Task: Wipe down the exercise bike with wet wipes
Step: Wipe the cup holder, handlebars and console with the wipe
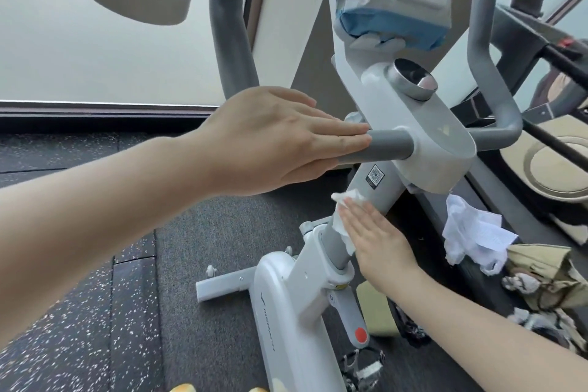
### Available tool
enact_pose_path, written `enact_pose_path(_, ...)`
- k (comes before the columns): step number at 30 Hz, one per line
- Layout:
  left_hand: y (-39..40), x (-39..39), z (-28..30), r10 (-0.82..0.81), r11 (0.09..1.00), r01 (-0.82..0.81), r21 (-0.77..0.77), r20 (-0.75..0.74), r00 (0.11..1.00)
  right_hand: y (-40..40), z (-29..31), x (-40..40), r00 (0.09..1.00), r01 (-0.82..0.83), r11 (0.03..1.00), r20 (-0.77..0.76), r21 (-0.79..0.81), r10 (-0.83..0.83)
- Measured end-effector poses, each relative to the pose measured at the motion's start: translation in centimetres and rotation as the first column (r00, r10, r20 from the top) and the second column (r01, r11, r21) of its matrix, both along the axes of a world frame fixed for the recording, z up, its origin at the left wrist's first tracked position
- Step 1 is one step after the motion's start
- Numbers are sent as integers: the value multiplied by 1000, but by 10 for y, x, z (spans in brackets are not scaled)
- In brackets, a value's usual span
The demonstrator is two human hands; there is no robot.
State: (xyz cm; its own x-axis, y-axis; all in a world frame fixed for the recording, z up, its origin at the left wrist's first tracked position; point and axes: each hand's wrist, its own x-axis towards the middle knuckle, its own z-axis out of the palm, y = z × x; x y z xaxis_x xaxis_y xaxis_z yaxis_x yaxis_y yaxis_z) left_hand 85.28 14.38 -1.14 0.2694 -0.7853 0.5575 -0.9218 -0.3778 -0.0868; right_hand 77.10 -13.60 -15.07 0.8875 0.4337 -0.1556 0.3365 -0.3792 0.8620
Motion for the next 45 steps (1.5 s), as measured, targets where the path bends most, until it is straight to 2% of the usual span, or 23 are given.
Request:
enact_pose_path(1,0,1,0,1,1000,-1,4,1,1000,-7,-1,-5,1000,-12,999,-1,44,12)
enact_pose_path(4,-1,0,0,13,1000,-13,6,-8,1000,-22,12,6,977,-18,965,211,261,-39)
enact_pose_path(5,-2,-1,0,16,1000,-16,5,-10,1000,-19,17,12,964,-8,965,257,262,-61)
enact_pose_path(7,-3,-2,1,29,1000,-29,1,-10,1000,-7,16,28,963,37,965,249,261,-104)
enact_pose_path(9,-2,-3,1,43,999,-43,-2,-11,999,12,-1,35,981,98,981,151,168,-123)
enact_pose_path(11,-1,-4,1,39,999,-39,4,-12,999,19,-28,21,993,117,993,-40,31,-115)
enact_pose_path(13,-1,-4,2,43,999,-43,12,-1,999,9,-39,4,971,73,994,-220,-81,-89)
enact_pose_path(15,-2,-4,2,56,998,-56,12,-5,998,-5,-34,-6,941,7,993,-336,-119,-47)
enact_pose_path(16,-2,-5,2,64,998,-63,12,-9,998,-9,-30,-4,936,-16,992,-350,-128,-30)
enact_pose_path(20,-3,-5,4,80,997,-80,8,-8,997,9,-37,20,969,14,994,-244,-106,-40)
enact_pose_path(22,-2,-7,5,86,996,-85,17,-19,996,16,-56,12,947,30,989,-313,-145,-75)
enact_pose_path(24,-1,-7,5,87,996,-86,33,-13,996,-4,-77,-5,931,6,996,-363,-88,-37)
enact_pose_path(26,-1,-8,5,90,995,-89,34,-7,996,-36,-71,-17,946,-93,994,-306,62,108)
enact_pose_path(28,-3,-8,7,89,995,-89,38,-12,996,-53,-43,-21,969,-150,968,-166,201,184)
enact_pose_path(31,-3,-11,9,83,996,-84,40,7,996,-45,4,-7,990,-142,899,60,413,128)
enact_pose_path(33,-2,-12,10,92,995,-92,48,-1,996,-36,24,3,975,-197,873,187,446,124)
enact_pose_path(35,-3,-14,12,107,992,-104,68,-27,994,-34,29,5,974,-198,884,184,423,131)
enact_pose_path(38,-4,-19,18,133,988,-127,87,-62,989,-28,35,0,988,-150,915,84,374,127)
enact_pose_path(40,-4,-23,21,153,983,-141,114,-109,982,-22,50,-11,986,-169,892,62,418,157)
enact_pose_path(42,-3,-26,24,189,975,-166,145,-168,967,-18,75,-28,961,-277,760,169,588,220)
enact_pose_path(45,-9,-32,25,219,971,-185,154,-249,943,-14,130,-53,871,-491,495,398,716,288)
